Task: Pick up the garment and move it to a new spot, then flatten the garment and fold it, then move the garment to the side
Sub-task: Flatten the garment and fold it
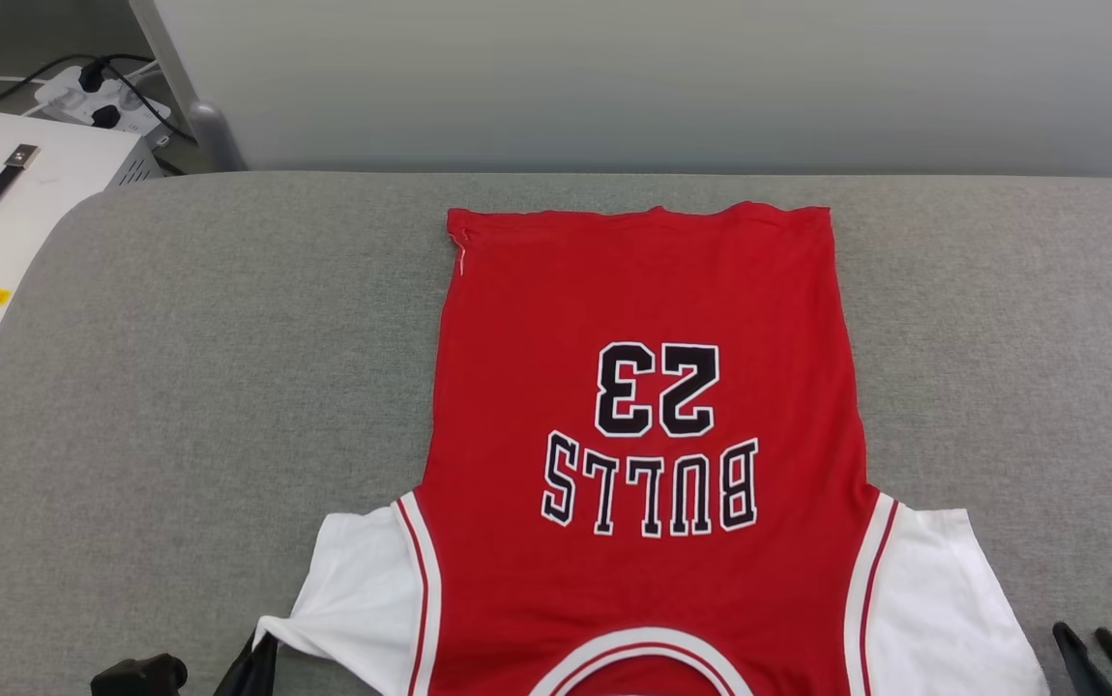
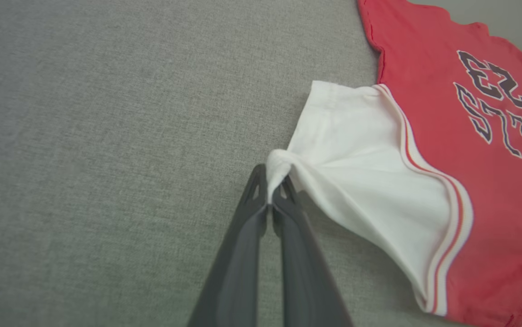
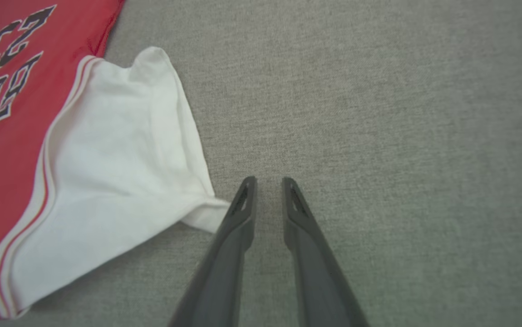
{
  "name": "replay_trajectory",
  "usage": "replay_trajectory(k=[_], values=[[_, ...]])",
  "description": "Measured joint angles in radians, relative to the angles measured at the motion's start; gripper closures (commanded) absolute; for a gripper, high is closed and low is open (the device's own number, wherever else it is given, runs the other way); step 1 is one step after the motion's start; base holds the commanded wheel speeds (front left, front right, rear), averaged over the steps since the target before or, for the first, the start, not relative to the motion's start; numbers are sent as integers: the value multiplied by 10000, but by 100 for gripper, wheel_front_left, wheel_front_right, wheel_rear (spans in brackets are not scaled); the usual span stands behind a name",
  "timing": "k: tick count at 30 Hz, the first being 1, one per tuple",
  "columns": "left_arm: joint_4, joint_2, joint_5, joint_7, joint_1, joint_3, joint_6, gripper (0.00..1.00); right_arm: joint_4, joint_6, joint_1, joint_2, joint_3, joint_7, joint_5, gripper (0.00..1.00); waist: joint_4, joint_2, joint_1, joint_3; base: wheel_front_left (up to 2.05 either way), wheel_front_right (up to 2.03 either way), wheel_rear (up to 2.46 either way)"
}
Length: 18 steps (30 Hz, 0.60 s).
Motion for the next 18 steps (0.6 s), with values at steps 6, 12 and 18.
replay_trajectory(k=[6, 12, 18], values=[[-46, -274, 267, 0, -181, 84, -132, 100, -470, -8, -587, 92, -895, -86, -756, 0, 132, 0, 0, 131, 0, 0, 0], [-591, -497, 717, 0, -479, 219, -128, 100, -1499, -8, -1787, -267, -2059, -61, -1716, 0, 353, 0, 0, 434, 0, 0, 0], [-1233, -713, 1218, 0, -1069, 90, -123, 100, -2936, -8, -3923, -748, -2464, 1501, -2761, 0, 663, 0, 0, 1023, 0, 0, 0]])
